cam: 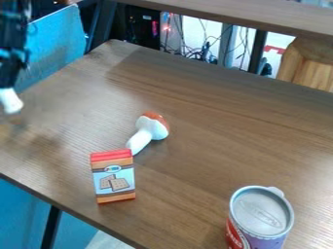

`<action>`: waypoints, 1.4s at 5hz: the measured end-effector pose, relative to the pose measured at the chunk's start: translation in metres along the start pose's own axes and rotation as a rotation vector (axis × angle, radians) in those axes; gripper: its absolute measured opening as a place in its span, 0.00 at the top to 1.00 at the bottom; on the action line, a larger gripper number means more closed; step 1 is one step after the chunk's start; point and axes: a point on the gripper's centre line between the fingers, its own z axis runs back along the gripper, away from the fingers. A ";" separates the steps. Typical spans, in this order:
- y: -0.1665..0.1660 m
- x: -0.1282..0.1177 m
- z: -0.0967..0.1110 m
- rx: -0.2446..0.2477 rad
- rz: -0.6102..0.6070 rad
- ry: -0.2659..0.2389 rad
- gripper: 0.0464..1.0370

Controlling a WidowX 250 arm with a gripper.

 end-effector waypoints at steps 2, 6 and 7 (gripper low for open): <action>-0.118 0.017 0.048 0.242 -0.001 -0.122 0.49; -0.168 0.073 0.076 0.194 -0.149 -0.090 0.49; -0.180 0.083 0.048 0.284 -0.149 -0.044 0.49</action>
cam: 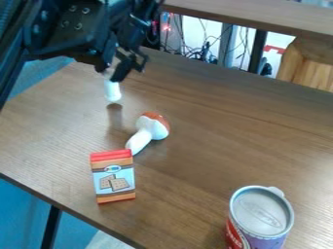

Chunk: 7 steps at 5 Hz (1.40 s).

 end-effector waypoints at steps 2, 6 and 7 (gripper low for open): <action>-0.025 -0.006 -0.009 0.065 -0.030 0.013 0.49; 0.014 -0.040 0.006 -0.078 0.061 -0.055 0.03; 0.018 -0.062 0.004 -0.084 0.054 -0.089 0.03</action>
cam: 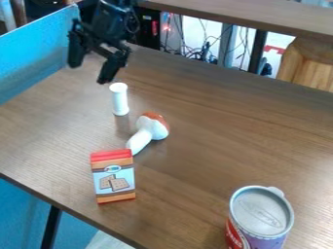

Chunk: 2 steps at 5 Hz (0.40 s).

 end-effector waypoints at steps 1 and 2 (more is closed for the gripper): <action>0.018 -0.026 -0.005 -0.009 0.005 -0.024 0.03; 0.022 -0.051 -0.003 -0.082 -0.058 -0.042 0.03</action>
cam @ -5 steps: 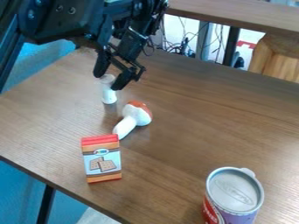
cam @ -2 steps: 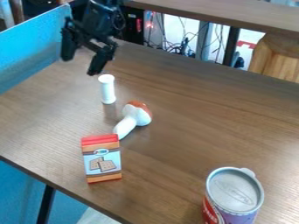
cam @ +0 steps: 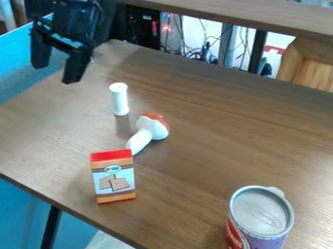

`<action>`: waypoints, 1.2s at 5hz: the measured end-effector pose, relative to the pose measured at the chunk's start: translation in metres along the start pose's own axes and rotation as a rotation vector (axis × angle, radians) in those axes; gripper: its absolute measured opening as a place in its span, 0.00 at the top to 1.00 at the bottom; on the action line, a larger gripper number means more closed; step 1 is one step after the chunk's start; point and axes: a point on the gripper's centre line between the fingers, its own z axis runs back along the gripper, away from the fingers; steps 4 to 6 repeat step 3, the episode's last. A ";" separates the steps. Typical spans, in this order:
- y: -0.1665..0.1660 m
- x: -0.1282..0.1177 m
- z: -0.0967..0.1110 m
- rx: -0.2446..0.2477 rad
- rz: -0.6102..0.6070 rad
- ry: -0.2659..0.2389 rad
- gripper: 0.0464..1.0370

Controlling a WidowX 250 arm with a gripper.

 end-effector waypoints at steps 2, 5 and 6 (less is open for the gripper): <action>-0.015 -0.041 0.010 -0.065 -0.127 -0.019 0.03; -0.023 -0.047 0.006 -0.066 -0.142 0.004 0.03; -0.023 -0.047 0.006 -0.066 -0.142 0.004 0.03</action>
